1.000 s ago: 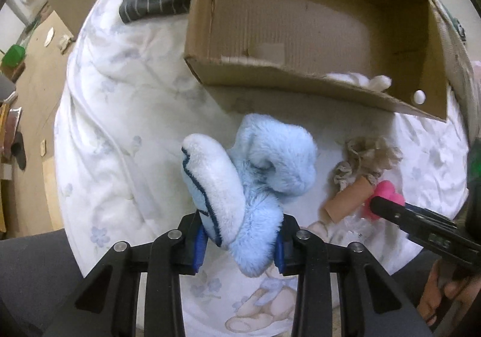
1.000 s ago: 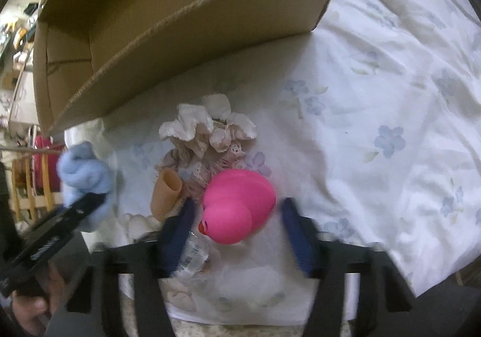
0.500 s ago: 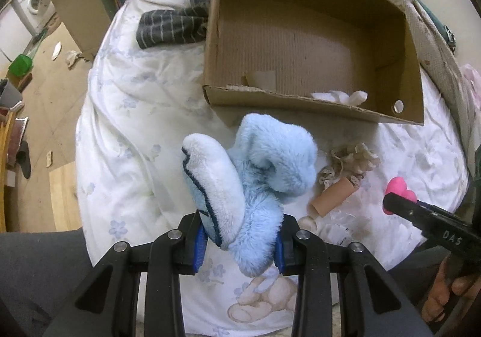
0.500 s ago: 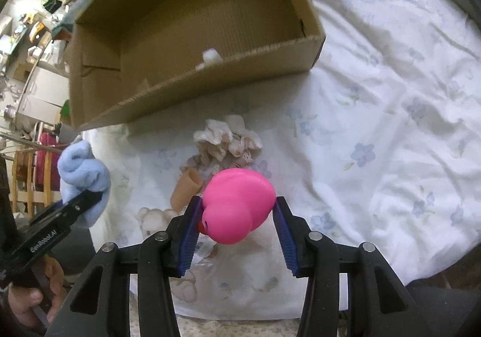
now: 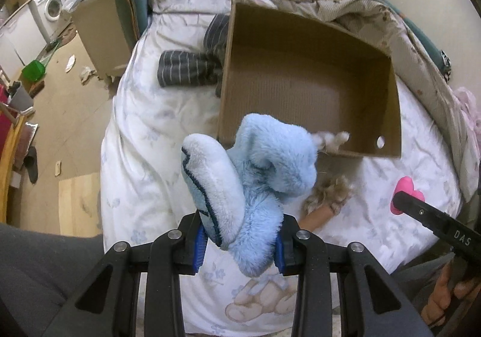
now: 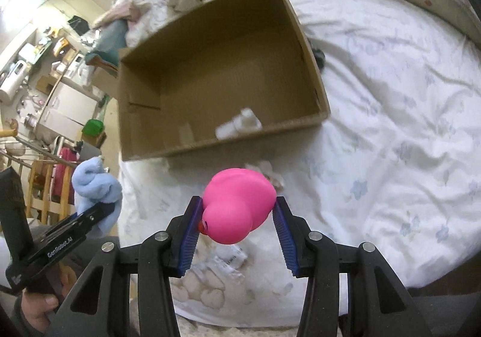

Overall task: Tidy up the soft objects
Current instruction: 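Carry the slipper and pink duck into the box and release both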

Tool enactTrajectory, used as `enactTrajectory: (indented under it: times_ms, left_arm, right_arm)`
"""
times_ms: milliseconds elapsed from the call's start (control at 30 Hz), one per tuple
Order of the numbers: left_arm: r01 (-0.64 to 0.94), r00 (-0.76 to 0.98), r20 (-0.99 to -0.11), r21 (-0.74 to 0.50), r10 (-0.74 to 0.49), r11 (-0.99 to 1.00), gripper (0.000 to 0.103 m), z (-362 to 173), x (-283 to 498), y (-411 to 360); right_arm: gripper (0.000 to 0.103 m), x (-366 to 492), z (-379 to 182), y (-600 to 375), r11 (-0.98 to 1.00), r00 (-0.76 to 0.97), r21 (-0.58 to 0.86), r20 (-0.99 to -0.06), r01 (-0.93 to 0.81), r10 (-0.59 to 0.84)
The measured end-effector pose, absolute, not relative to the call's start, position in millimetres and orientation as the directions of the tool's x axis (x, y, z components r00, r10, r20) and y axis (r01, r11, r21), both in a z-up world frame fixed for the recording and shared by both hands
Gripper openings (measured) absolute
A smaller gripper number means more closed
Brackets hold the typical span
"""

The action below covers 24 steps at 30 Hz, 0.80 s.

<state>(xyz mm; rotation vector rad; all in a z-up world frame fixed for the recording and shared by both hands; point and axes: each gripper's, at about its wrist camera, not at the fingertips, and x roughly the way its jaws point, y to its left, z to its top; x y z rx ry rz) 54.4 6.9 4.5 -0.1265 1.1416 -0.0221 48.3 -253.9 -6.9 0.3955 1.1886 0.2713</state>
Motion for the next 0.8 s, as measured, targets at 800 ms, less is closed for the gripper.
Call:
enactTrajectory:
  times_ms: [800]
  left_arm:
    - [0.023,0.516,-0.855,-0.049,-0.054,0.999,0.032,40,135,-8]
  right_arm:
    - [0.05,113,45,-267,0.917,0.517,0.387,-0.769,-0.093,0.377]
